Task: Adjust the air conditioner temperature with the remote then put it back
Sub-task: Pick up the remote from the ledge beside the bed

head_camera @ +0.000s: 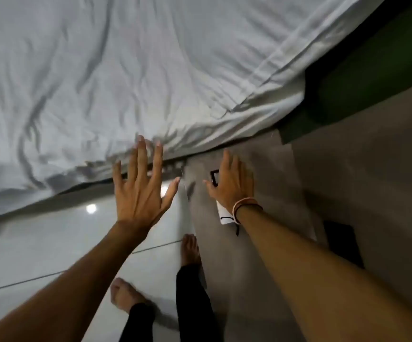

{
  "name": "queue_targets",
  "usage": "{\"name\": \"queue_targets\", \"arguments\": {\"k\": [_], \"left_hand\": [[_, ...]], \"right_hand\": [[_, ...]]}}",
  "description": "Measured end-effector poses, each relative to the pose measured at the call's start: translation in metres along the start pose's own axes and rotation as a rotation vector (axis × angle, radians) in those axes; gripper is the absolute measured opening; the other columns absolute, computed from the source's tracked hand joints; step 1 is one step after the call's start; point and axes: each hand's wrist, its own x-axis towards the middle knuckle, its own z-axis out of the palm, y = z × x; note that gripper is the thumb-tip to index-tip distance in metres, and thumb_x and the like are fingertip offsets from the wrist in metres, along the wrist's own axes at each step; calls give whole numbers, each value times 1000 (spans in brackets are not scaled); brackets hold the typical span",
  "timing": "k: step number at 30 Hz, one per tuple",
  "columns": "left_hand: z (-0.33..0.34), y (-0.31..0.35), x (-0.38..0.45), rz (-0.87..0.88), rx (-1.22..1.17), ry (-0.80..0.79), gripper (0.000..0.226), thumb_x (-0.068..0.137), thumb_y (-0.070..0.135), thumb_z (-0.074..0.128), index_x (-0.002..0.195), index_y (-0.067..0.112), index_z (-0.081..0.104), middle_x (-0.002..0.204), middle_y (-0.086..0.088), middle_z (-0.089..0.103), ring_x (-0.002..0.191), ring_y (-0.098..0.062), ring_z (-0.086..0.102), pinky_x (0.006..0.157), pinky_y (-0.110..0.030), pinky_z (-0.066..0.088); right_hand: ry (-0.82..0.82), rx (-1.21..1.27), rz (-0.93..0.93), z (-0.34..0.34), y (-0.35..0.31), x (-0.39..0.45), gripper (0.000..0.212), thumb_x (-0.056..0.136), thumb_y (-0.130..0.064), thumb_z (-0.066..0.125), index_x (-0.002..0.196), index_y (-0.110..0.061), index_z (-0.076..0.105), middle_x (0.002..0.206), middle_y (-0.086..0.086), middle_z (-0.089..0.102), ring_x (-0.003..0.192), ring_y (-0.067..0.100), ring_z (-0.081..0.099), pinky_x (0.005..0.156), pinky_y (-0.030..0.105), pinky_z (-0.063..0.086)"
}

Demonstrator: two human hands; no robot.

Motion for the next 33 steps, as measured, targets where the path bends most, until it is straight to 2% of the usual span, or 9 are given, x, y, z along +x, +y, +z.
{"name": "queue_targets", "arguments": {"k": [6, 11, 16, 21, 24, 26, 30, 31, 33], "left_hand": [[67, 12, -30, 13, -20, -51, 77, 102, 62, 22, 163, 18, 4, 171, -20, 9, 154, -35, 28, 119, -60, 29], [84, 4, -39, 31, -2, -100, 75, 103, 60, 21, 163, 17, 8, 170, -21, 11, 152, -36, 31, 118, -60, 30], [70, -3, -34, 41, 15, -59, 74, 104, 60, 23, 163, 17, 9, 170, -21, 15, 151, -35, 35, 117, -59, 32], [19, -17, -16, 3, -2, 28, 76, 102, 61, 22, 163, 18, 7, 170, -20, 14, 150, -35, 36, 116, -60, 32], [-26, -31, -7, 11, 14, 78, 75, 103, 61, 17, 163, 18, 8, 170, -19, 12, 151, -35, 34, 117, -60, 32], [-61, -41, 2, 25, 37, 130, 75, 103, 60, 18, 163, 16, 7, 170, -20, 12, 151, -35, 33, 116, -60, 32], [-142, -66, 21, -6, 58, 248, 76, 103, 60, 18, 163, 17, 4, 171, -18, 9, 154, -34, 28, 117, -59, 28], [-176, -75, 25, -11, 63, 294, 76, 102, 61, 18, 163, 17, 3, 171, -18, 9, 154, -34, 27, 117, -60, 28], [-214, -88, 31, -18, 82, 341, 76, 102, 61, 18, 163, 18, 3, 171, -17, 9, 154, -35, 28, 116, -61, 28]], "right_hand": [[-196, 151, 294, 67, 27, 9, 86, 80, -44, 74, 144, -7, 32, 145, 18, 42, 129, 37, 46, 98, 51, 45], [-120, 164, 305, 90, 28, 10, 68, 82, -30, 75, 133, -3, 40, 136, 20, 48, 118, 37, 51, 78, 39, 44], [-90, 357, 338, 76, 25, 3, 74, 75, -33, 80, 130, -2, 42, 131, 21, 46, 114, 39, 53, 78, 36, 46], [24, 571, 291, 22, -1, -5, 70, 66, -31, 82, 119, -9, 43, 119, 15, 57, 98, 38, 63, 77, 35, 50], [9, 728, 267, -22, -26, -7, 62, 60, -32, 78, 108, -18, 41, 101, 11, 69, 90, 38, 68, 81, 46, 58], [3, 867, 203, -57, -45, -9, 58, 57, -25, 79, 102, -22, 43, 94, 11, 71, 79, 39, 71, 73, 51, 61], [64, 1029, 8, -139, -86, -12, 51, 56, -11, 80, 93, -31, 50, 81, 4, 70, 52, 18, 71, 48, 32, 60], [71, 1063, -51, -174, -104, -17, 51, 59, -8, 80, 92, -34, 50, 81, 4, 70, 49, 19, 70, 48, 33, 60], [46, 1137, -136, -213, -124, -19, 53, 65, 1, 81, 94, -32, 51, 85, 11, 69, 52, 29, 68, 58, 47, 63]]}}
